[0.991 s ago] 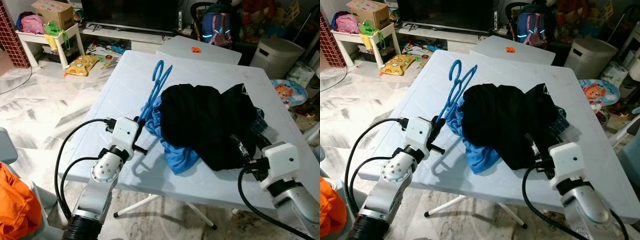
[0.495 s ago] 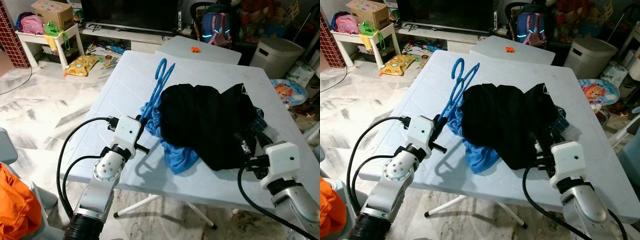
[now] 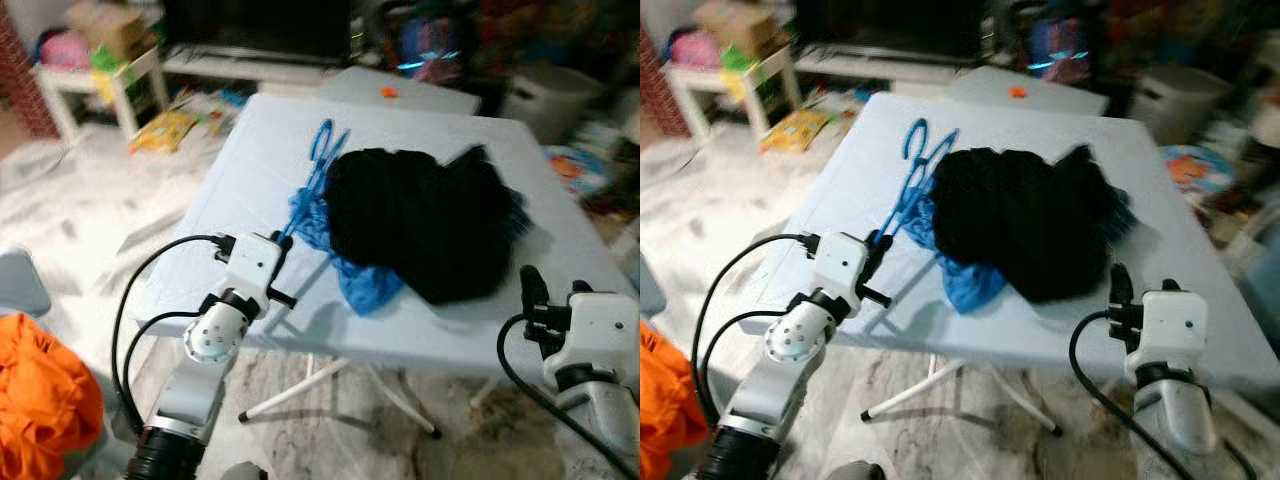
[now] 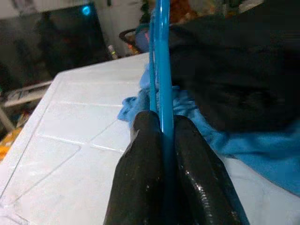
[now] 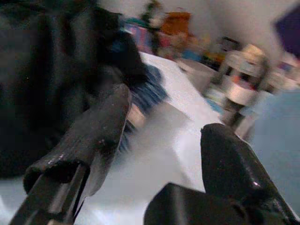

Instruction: Hang hanger

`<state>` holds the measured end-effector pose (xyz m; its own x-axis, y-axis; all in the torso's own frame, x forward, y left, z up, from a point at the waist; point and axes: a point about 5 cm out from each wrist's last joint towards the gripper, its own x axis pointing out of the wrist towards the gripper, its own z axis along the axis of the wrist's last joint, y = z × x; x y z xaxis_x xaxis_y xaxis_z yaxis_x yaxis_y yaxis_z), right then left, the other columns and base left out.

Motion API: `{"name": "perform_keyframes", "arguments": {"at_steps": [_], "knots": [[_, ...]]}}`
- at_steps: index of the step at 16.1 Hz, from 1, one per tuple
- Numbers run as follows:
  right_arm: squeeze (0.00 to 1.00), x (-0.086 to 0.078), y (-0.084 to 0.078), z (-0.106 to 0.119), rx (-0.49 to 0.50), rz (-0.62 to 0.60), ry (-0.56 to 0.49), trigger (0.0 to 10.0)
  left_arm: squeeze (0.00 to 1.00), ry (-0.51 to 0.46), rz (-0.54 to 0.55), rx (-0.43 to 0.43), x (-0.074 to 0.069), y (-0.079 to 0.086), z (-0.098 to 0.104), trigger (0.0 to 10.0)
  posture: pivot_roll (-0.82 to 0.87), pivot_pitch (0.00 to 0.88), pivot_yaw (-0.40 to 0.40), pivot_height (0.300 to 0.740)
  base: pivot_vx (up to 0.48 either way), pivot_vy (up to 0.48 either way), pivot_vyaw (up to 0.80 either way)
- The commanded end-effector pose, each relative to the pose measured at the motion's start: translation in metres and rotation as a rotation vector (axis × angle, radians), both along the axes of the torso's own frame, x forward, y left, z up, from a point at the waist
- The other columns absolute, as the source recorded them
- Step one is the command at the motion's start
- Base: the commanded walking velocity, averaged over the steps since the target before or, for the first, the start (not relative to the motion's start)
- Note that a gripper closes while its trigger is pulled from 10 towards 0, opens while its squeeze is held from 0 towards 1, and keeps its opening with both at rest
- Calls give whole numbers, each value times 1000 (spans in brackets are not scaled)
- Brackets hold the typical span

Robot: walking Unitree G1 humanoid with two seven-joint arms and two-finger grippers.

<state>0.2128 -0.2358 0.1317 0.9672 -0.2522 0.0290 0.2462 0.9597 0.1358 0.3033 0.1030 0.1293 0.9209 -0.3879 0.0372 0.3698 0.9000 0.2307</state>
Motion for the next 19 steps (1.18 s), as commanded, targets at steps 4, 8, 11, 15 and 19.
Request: {"name": "perform_keyframes", "arguments": {"at_steps": [4,8,11,15,19], "knots": [[0,-1,0,-7,23,-74,14,10000,0,-14,-63,20,7,-10,5,10000,24,0,24,740,-309,0,0],[0,-5,-2,-14,0,-114,40,10000,0,-15,-73,22,5,-12,5,10000,39,0,10,740,-340,0,0],[0,-8,0,-19,-2,-87,48,10000,0,0,-69,30,1,-8,0,10000,45,0,-10,740,-319,0,0],[0,-8,14,-23,-25,-22,83,10000,0,19,-86,31,-6,-10,-5,10000,43,0,-23,740,-307,0,0],[0,-7,12,-21,-53,-10,84,10000,0,24,-106,34,-8,-12,-5,10000,42,0,-37,740,-308,0,0]]}}
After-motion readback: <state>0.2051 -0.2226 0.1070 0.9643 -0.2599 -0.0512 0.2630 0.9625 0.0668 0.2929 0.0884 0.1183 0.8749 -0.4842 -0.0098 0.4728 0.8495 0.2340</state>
